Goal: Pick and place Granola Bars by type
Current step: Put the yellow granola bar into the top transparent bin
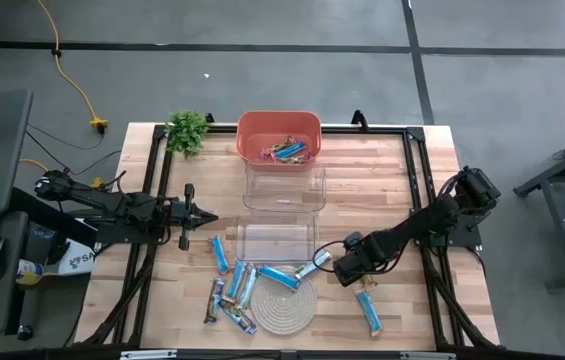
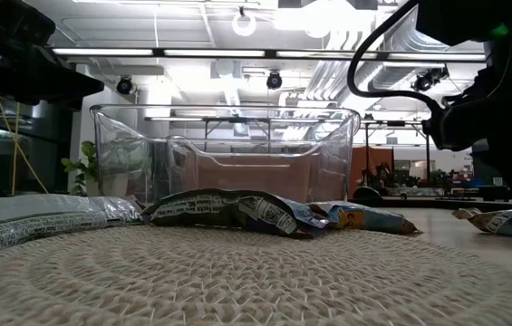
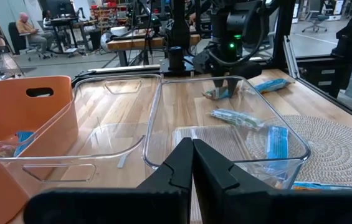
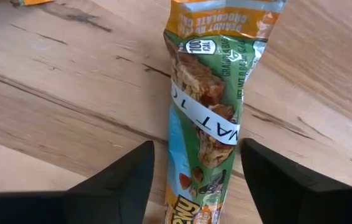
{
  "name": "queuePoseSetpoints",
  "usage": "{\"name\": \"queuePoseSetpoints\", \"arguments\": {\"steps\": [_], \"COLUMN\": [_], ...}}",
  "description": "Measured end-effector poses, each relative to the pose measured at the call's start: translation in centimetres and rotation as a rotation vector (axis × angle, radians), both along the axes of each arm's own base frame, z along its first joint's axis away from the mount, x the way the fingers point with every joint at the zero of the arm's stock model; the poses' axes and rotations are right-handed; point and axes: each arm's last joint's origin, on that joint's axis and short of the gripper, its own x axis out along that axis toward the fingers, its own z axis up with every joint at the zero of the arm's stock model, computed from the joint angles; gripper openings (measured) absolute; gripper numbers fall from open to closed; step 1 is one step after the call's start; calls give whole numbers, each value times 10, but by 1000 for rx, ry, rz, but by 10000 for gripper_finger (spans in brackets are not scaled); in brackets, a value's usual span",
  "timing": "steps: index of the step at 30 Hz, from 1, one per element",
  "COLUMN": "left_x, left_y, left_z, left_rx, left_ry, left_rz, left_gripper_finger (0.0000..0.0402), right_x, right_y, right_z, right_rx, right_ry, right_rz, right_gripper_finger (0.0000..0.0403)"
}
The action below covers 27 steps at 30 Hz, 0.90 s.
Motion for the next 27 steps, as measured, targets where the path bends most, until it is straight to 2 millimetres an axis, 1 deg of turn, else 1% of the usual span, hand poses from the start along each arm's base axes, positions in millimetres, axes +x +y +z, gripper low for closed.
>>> {"name": "queuePoseSetpoints", "arguments": {"steps": [10, 20, 27], "left_x": [0, 0, 0], "left_y": [0, 0, 0], "left_z": [0, 0, 0], "left_rx": [0, 0, 0], "left_ry": [0, 0, 0], "left_rz": [0, 0, 0], "left_gripper_finger": [7, 7, 7], "right_x": [0, -1, 6], "right_y": [0, 0, 3], "right_z": [-1, 0, 8], "right_rx": [7, 21, 6], "right_ry": [7, 16, 8], "right_rz": [-7, -5, 23], "right_gripper_finger": [158, 111, 85]}}
